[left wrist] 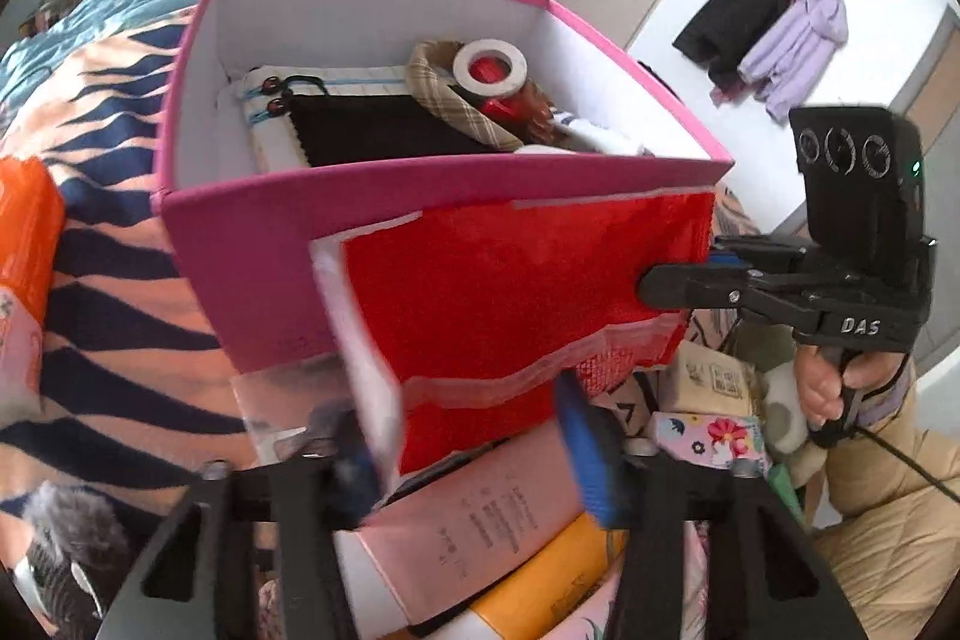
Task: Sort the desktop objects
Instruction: 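Carry the red bag with both grippers over the pink box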
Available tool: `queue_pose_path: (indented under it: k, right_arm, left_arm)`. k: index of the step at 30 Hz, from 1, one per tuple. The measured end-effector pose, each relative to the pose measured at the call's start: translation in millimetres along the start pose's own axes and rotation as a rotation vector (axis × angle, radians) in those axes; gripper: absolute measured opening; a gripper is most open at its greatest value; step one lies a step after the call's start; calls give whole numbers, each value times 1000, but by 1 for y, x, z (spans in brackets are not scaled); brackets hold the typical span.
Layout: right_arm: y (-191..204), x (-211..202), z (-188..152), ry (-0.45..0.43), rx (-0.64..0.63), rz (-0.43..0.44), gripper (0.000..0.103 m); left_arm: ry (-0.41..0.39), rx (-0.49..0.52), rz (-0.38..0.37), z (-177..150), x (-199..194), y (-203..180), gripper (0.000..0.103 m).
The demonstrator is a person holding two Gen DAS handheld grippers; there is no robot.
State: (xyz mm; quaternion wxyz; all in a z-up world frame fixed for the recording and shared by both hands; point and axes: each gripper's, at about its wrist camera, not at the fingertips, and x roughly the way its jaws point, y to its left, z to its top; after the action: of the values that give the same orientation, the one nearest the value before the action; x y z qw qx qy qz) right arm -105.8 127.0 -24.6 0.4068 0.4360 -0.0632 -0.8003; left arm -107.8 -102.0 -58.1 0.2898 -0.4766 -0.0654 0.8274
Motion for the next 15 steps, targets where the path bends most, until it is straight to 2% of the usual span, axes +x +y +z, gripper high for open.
queue_pose_path:
  k: [2, 7, 10, 12, 15]
  right_arm:
    - [1, 0, -1, 1, -9, -9, 12]
    - [11, -6, 1, -24, -33, -8, 12]
    - [20, -12, 2, -42, -59, -10, 12]
    - [23, -17, 4, -55, -61, -1, 12]
    - [26, -23, 6, -72, -71, -1, 12]
  left_arm:
    - [-11, -17, -3, -2, -5, 1, 32]
    - [-70, -9, -7, -3, -21, -10, 29]
    - [-103, 4, 30, 0, -28, -16, 29]
    - [-111, -6, 32, 1, -29, -17, 19]
    - [-126, -12, 37, 2, -33, -18, 14]
